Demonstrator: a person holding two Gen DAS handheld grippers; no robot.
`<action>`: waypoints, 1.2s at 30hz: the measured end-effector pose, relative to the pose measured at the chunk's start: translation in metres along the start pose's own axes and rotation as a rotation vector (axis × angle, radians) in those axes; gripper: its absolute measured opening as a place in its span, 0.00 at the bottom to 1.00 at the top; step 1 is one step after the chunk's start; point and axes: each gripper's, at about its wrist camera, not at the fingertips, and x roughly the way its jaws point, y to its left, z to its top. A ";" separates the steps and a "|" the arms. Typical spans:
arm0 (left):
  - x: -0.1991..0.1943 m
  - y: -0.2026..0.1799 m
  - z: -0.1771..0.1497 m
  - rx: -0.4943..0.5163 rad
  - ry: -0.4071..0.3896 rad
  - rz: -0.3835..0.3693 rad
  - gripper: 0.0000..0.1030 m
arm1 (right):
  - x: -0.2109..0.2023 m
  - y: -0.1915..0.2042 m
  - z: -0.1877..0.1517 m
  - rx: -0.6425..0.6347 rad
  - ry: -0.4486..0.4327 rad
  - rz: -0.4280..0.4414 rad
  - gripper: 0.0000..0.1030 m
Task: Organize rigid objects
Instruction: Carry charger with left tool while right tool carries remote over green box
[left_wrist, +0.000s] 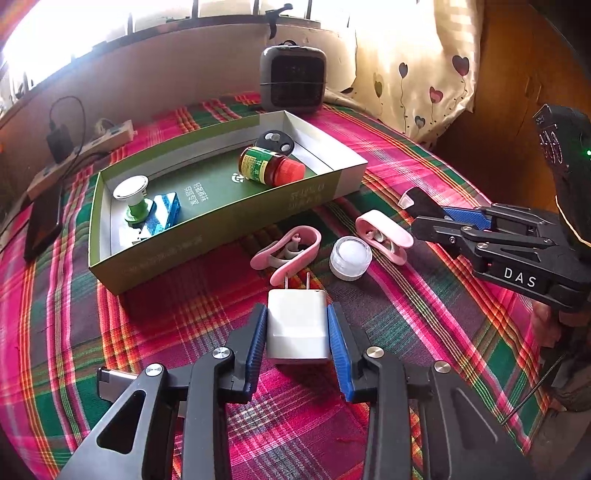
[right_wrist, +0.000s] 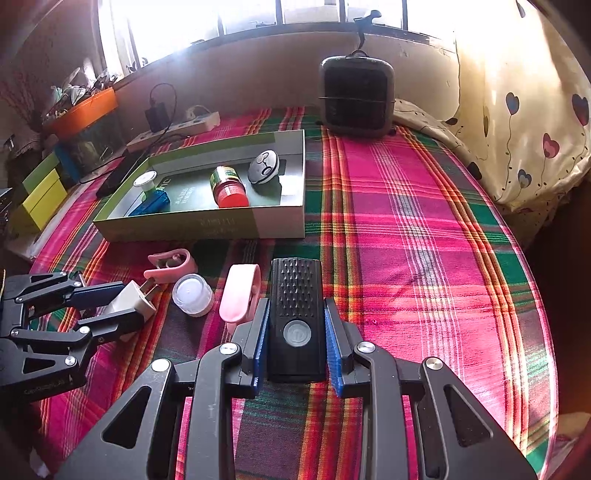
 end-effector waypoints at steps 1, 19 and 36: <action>-0.001 0.000 0.000 -0.001 -0.002 0.000 0.31 | -0.001 0.000 0.001 -0.001 -0.002 0.002 0.27; -0.032 0.029 0.026 -0.054 -0.082 0.032 0.31 | -0.018 0.016 0.026 -0.041 -0.055 0.037 0.27; -0.031 0.072 0.063 -0.104 -0.119 0.072 0.31 | -0.003 0.044 0.073 -0.091 -0.058 0.108 0.27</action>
